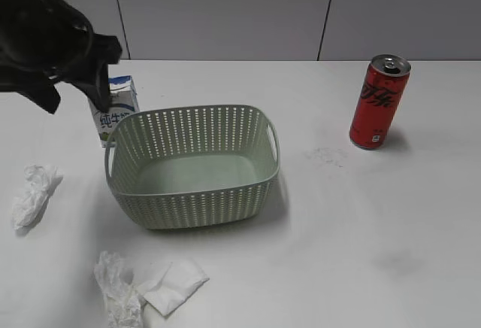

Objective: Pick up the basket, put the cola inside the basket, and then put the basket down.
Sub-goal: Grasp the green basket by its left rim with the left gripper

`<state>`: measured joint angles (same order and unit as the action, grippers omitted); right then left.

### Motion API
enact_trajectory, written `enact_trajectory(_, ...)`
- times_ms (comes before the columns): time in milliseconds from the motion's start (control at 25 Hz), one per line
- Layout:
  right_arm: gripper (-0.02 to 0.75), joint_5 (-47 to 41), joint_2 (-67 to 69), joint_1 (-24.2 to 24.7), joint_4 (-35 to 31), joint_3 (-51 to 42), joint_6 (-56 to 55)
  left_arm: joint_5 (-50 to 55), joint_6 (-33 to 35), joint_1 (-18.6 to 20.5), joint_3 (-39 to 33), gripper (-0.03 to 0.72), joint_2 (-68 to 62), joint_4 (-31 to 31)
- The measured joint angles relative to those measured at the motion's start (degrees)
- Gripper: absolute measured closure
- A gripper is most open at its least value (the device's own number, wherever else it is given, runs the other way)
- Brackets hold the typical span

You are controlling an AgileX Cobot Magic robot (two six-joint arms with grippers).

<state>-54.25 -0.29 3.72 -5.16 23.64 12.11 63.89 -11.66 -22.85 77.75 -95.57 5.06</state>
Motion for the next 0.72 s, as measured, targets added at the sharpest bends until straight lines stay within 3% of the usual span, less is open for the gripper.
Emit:
enact_trajectory(240, 0.260, 0.0, 0.0, 0.0, 0.0, 0.0, 0.0, 0.3, -7.0, -3.8, 0.6, 0.160, -8.3, -1.2)
enact_trajectory(720, 0.260, 0.0, 0.0, 0.0, 0.1, 0.0, -0.1, -6.8, -14.0, -3.8, 0.7, 0.176, -19.6, 2.8)
